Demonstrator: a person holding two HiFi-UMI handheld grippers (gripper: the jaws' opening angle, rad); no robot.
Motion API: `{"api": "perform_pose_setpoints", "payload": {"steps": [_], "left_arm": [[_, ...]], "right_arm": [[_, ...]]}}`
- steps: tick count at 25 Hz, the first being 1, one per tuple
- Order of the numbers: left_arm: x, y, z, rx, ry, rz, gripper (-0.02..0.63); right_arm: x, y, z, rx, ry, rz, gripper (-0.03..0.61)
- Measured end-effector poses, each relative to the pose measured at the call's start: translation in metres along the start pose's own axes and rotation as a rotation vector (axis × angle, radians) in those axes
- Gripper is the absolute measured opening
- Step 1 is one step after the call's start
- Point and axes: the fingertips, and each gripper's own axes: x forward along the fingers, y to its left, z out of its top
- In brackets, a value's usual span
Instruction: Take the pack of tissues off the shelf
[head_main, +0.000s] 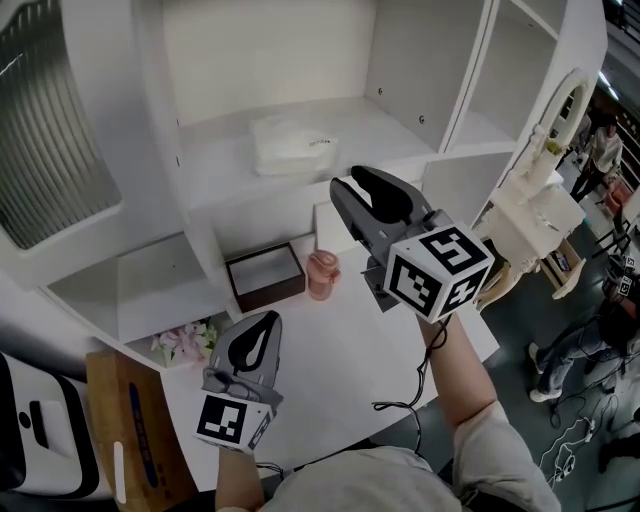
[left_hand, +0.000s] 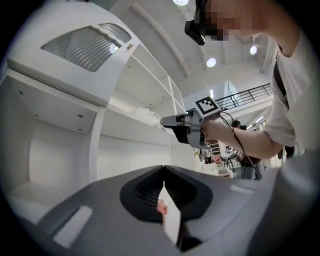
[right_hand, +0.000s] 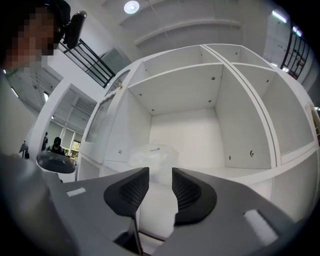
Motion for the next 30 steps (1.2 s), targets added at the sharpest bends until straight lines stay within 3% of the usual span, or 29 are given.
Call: {"api": "perform_pose_setpoints", "payload": {"steps": [8, 10, 11, 14, 19, 30], "left_arm": [[-0.015, 0.021, 0.0, -0.004, 0.002, 0.05, 0.002], [-0.018, 0.025, -0.001, -0.003, 0.003, 0.063, 0.002], [-0.02, 0.026, -0.001, -0.003, 0.003, 0.068, 0.002], [-0.022, 0.028, 0.001, -0.004, 0.0, 0.077, 0.002], [-0.021, 0.027, 0.001, -0.005, 0.003, 0.073, 0.002], [-0.006, 0.005, 0.002, -0.009, -0.002, 0.018, 0.002]], "right_arm": [[0.027, -0.002, 0.006, 0.036, -0.011, -0.025, 0.166], [0.028, -0.001, 0.006, 0.042, -0.017, -0.026, 0.14], [0.028, 0.0, 0.007, 0.044, -0.019, -0.022, 0.086], [0.026, 0.003, 0.01, 0.051, -0.032, -0.013, 0.014], [0.016, 0.006, 0.015, 0.024, -0.063, -0.023, 0.002], [-0.032, 0.0, 0.025, 0.078, -0.107, -0.04, 0.0]]}}
